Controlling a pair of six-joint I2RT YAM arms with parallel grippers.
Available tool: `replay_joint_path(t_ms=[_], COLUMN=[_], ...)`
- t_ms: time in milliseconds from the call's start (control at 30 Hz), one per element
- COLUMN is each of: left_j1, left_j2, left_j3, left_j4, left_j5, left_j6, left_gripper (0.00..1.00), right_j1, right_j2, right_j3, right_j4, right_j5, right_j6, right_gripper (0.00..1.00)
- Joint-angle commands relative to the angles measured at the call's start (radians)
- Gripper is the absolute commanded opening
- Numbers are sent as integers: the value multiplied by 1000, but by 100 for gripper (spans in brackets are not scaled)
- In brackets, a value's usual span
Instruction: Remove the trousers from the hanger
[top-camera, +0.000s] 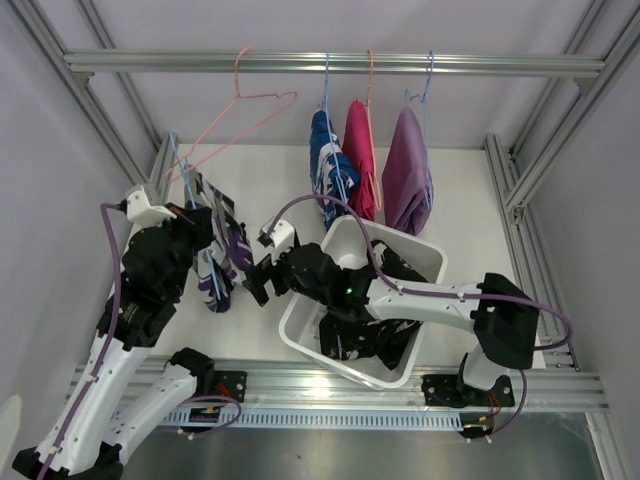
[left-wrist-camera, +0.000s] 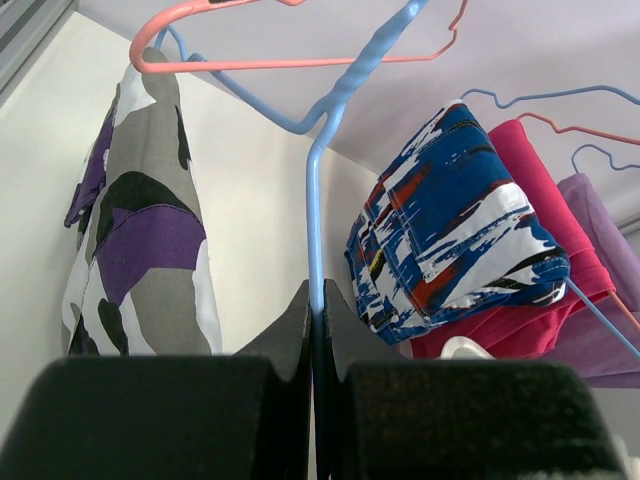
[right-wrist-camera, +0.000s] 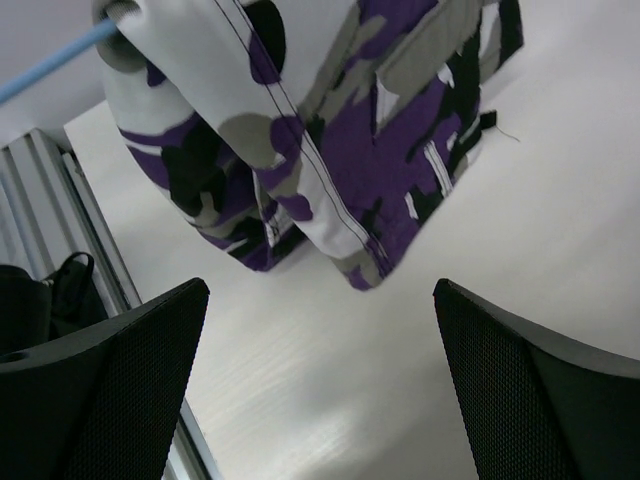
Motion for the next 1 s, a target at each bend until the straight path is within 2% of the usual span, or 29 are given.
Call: replay_joint_path(t_ms=[0,667,967], left_j1=[5,74,94], left_j2=[-12,8,13], left_j3=[21,21,27], left_j4=[157,150,145], left_j5=[-24,37,46], left_j6=[37,8,10], left_gripper=[1,0,1], right_j1=[-5,-68,-97], right_j2=[57,310,365], right_j3=[87,268,320], right_j4=[145,221,296], right_j5=[-46,-144,-180], right_j6=[-11,-17,-5], right_gripper=[100,99,100])
